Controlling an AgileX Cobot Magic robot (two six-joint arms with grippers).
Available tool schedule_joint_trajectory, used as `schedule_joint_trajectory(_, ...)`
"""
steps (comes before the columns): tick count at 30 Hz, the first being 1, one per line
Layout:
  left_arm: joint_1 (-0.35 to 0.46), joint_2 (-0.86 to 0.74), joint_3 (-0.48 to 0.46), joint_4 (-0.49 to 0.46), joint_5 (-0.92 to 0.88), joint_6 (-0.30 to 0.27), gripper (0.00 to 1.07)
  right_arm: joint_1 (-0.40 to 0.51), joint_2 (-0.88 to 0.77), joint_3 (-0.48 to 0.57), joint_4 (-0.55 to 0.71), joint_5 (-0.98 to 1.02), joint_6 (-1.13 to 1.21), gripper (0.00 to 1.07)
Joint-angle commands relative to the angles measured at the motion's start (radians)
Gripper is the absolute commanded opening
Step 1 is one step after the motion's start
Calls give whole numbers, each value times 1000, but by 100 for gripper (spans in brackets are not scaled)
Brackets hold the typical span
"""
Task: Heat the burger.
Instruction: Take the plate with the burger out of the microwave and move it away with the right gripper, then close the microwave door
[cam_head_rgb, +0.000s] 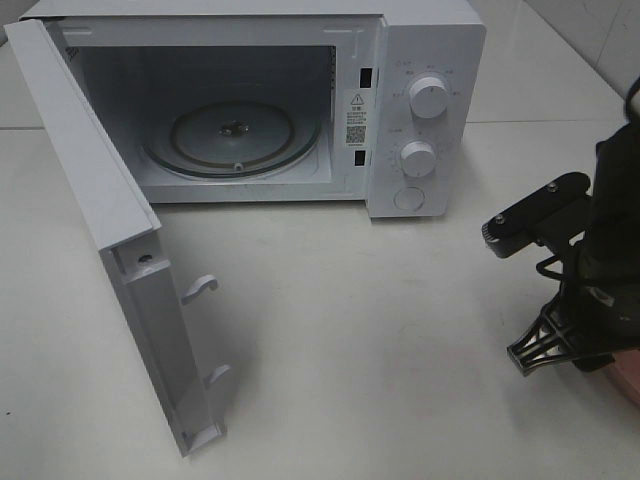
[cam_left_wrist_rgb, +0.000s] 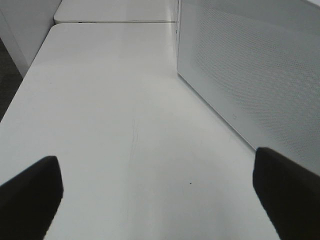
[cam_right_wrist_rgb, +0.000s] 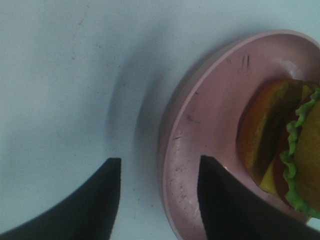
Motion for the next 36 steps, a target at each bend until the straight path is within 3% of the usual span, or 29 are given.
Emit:
schedule_joint_trajectory(1,1,-21,4,1,-7,-7,98,-6,-97,-2,49,-10,-115,53)
schedule_joint_trajectory(11,1,-21,4,1,-7,-7,98,-6,-298,-2,289,-71,-402,81)
schedule_joint_trajectory(23,1,-21,4,1,-7,-7,98,-6,-462,-2,532,-69,-578,79)
schedule_joint_trajectory(36,1,-21,4,1,-7,-7,98,-6,-646,-2,539,69,-587,76)
